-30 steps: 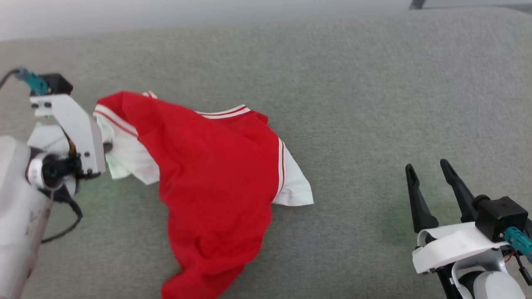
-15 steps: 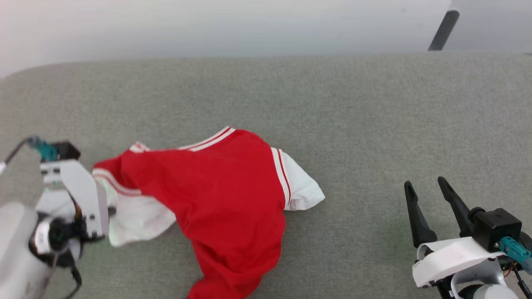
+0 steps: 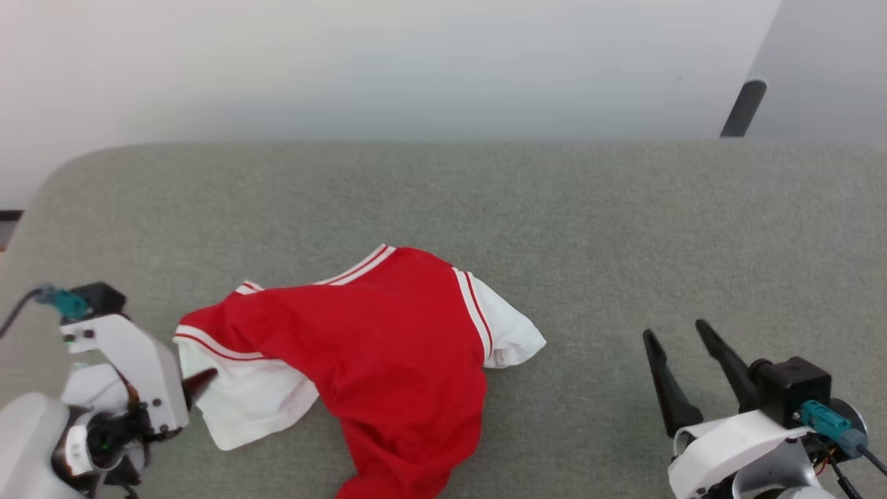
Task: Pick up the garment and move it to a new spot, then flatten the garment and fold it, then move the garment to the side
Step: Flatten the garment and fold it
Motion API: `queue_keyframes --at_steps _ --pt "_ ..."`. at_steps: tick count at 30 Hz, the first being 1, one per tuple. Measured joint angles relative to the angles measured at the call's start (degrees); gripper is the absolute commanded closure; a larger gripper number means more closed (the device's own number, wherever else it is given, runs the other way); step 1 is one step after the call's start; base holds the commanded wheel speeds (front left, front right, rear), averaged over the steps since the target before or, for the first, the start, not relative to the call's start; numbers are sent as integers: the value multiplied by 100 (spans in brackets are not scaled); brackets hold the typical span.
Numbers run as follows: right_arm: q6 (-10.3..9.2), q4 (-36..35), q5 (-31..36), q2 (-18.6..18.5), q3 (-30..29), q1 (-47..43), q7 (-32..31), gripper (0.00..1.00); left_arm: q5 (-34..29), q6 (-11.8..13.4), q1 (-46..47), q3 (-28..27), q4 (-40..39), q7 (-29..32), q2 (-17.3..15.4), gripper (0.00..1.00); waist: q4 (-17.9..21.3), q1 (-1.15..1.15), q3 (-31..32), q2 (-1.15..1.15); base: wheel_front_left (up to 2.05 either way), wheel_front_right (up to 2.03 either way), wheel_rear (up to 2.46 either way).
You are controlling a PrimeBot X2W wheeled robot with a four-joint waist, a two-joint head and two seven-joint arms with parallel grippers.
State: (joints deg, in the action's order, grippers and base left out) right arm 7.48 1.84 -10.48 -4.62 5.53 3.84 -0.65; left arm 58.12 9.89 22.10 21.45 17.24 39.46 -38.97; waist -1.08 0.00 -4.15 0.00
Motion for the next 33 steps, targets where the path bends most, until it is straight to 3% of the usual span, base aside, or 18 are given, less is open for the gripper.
queue_keyframes --at_steps 4,18,26,33 --pt "0 29 -191 -176 200 -86 -244 0 -87 94 -170 -174 -177 -466 -102 0 -93 0 201 0 0 0 0" --pt "0 88 -783 -772 588 -10 -1434 0 -660 -191 -1120 -576 -1384 -2697 -68 0 -867 0 644 0 0 0 0" --pt "0 220 -1047 -1094 630 262 -2164 0 -1127 -248 -1768 -659 -1763 -4086 169 0 -1398 0 737 0 0 0 0" --pt "0 310 -1139 -1372 636 586 -2862 0 -1265 -222 -2114 -739 -1828 -5057 594 0 -1786 0 573 0 0 0 0"
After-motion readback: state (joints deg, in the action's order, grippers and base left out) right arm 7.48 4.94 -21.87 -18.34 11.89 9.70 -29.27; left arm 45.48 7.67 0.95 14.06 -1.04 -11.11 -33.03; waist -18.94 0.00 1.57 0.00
